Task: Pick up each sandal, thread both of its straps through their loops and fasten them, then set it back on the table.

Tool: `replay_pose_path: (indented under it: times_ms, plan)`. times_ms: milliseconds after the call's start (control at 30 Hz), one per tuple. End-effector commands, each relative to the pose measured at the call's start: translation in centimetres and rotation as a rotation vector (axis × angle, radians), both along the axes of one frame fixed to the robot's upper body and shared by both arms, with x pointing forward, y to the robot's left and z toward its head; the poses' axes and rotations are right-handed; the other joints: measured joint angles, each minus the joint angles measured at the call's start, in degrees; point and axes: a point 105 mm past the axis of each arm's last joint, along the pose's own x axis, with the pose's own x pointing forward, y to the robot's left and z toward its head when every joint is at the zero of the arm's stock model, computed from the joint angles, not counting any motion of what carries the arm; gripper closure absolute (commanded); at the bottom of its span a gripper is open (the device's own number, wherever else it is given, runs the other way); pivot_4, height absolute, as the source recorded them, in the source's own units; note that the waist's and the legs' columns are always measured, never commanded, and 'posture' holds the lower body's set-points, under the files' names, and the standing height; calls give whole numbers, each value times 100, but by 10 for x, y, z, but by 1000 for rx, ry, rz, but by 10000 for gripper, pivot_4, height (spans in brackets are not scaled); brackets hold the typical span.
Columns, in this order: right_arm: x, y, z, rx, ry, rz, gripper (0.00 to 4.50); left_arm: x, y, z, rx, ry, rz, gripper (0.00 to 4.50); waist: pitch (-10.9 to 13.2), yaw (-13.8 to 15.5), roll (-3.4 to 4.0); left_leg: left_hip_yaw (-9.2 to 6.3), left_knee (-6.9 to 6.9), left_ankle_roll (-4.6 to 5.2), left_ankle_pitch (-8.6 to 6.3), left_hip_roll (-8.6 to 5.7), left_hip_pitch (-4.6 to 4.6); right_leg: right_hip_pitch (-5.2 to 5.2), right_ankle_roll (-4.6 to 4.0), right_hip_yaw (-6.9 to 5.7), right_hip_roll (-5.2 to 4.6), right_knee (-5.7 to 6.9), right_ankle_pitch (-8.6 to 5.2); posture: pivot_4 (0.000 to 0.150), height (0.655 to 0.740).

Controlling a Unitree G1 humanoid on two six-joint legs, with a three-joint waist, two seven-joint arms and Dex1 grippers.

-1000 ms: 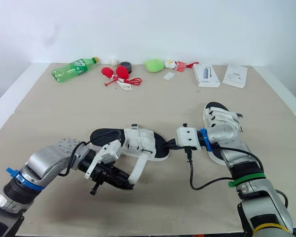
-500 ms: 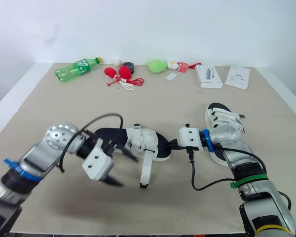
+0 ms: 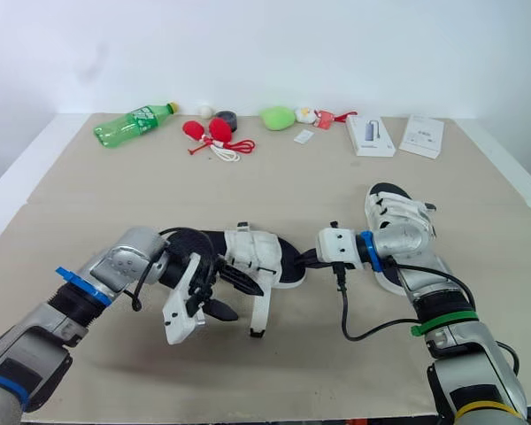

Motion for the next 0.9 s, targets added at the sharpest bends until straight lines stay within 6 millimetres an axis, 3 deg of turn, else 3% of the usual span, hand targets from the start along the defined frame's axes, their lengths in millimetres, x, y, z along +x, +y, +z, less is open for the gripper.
replay_pose_path:
  times_ms: [33,400,433,500,600,633,667,700,767,900]
  plan:
    - [-4,-7,-17,-68,59,-15,45000,-3,-17,5,-47,-19,-38,4981,0,0,0,2,1,0,0,0,0,0,2,1,0,-1,1,1500,7400]
    - [-4,-10,-16,-71,59,-26,45000,-1,-30,3,-57,-14,-51,4981,0,2,1,5,0,1,0,0,0,0,7,6,13,-5,4,1500,7400]
    - [-4,-10,-16,-71,59,-27,45000,-1,-30,1,-47,-9,-50,8747,0,2,1,6,0,1,0,0,0,0,8,6,13,-5,4,1500,7400]
    - [-4,-10,-16,-69,59,-30,45000,1,-32,1,-39,1,-46,11193,0,2,0,5,1,1,0,0,0,0,8,5,14,-6,5,1500,7400]
    - [-5,-10,-17,-67,60,-32,45000,2,-31,0,-32,12,-44,24734,-1,2,1,4,1,1,0,1,0,0,8,5,16,-5,5,1500,7400]
    - [-5,-10,-17,-67,60,-32,45000,2,-31,0,-30,17,-43,32236,-1,2,1,5,1,1,0,1,0,0,9,6,21,-5,5,1500,7400]
    - [-5,-10,-18,-67,61,-33,45000,2,-31,1,-31,20,-43,32236,-1,2,1,5,1,1,0,1,0,0,9,6,21,-6,5,1500,7400]
    - [-5,-10,-18,-68,61,-34,45000,2,-31,1,-31,23,-44,37913,-1,2,1,5,1,1,0,1,0,0,9,6,22,-6,5,1500,7400]
    - [-5,-11,-18,-68,62,-36,45000,1,-31,1,-31,27,-47,44298,-1,2,1,5,1,1,0,1,0,0,8,6,22,-5,5,1500,7400]
    - [-5,-11,-18,-69,62,-39,45000,1,-31,2,-36,34,-50,44298,-1,2,1,5,1,1,0,1,0,0,9,6,23,-5,5,1500,7400]
